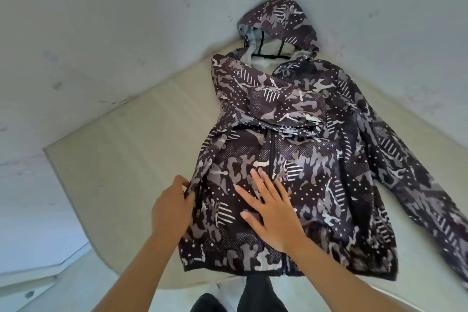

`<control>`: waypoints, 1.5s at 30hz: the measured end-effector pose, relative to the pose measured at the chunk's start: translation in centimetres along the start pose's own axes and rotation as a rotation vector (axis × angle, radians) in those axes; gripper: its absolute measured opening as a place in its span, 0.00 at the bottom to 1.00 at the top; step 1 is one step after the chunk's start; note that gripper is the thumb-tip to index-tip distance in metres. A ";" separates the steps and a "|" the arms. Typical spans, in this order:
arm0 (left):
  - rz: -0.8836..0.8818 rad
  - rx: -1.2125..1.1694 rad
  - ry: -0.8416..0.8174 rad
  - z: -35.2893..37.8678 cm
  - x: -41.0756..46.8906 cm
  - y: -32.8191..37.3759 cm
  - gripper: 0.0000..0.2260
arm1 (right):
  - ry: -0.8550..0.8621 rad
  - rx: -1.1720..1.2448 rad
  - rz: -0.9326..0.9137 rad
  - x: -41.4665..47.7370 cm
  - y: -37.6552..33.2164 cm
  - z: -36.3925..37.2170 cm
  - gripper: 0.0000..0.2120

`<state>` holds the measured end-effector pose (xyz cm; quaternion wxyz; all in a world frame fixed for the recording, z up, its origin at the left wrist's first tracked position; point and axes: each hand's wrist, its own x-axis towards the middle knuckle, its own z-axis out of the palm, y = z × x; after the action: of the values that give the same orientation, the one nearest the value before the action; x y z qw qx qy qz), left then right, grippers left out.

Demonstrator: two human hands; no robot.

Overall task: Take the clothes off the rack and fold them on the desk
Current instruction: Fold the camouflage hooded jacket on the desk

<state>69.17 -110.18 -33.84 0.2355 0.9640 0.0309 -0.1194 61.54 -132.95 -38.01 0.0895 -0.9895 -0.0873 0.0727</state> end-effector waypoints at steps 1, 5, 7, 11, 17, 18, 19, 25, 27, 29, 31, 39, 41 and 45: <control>0.006 -0.065 0.031 -0.5 -0.1 0.3 0.07 | -0.028 -0.024 -0.017 -0.1 -0.3 0.3 0.25; 0.298 -0.316 -0.013 -2.0 -1.8 3.9 0.04 | -0.172 0.057 -0.011 0.2 -1.0 1.3 0.25; 0.492 -0.310 -0.204 -1.2 -2.9 5.5 0.05 | -0.189 0.503 0.110 0.7 -1.2 -0.2 0.23; 0.650 -0.022 -0.549 3.0 -3.7 3.3 0.15 | 0.254 1.243 0.719 -1.1 0.6 -3.1 0.19; 0.742 0.116 -0.340 3.6 -3.7 0.8 0.12 | -0.071 0.965 0.691 -3.9 1.2 -2.9 0.17; 0.777 0.134 -0.283 3.6 -3.6 1.0 0.20 | -0.130 0.883 0.647 -4.0 0.6 -3.2 0.23; 0.791 0.178 -0.294 3.7 -3.6 1.0 0.31 | -0.200 0.812 0.599 -4.3 0.2 -3.3 0.30; 0.735 0.541 -0.497 4.4 -2.3 -0.7 0.58 | -0.568 0.435 0.398 -5.3 -0.8 -3.0 0.14; 0.695 0.497 -0.588 3.2 -1.7 0.0 0.55 | -0.653 0.422 0.392 -4.7 -0.4 -3.3 0.19; 0.633 0.257 -0.571 2.1 -0.7 1.3 0.37 | -0.629 0.539 0.420 -3.6 0.6 -4.4 0.18; 0.572 0.052 -0.372 1.4 0.7 2.9 0.20 | -0.478 0.622 0.443 -1.8 1.9 -6.1 0.13; 0.402 -0.099 -0.037 2.4 8.2 8.4 0.16 | 0.273 1.215 1.025 7.2 11.2 -9.0 0.28; 0.391 -0.101 -0.008 2.6 9.9 9.1 0.15 | 0.374 1.295 1.158 9.0 14.5 -9.1 0.32; 0.412 -0.027 -0.009 3.3 13.1 9.9 0.15 | 0.304 1.616 1.223 11.5 19.4 -8.5 0.24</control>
<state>82.27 -120.44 -35.45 0.2680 0.9462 -0.1663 -0.0724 77.20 -150.95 -34.90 0.6873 -0.5074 0.5195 0.0169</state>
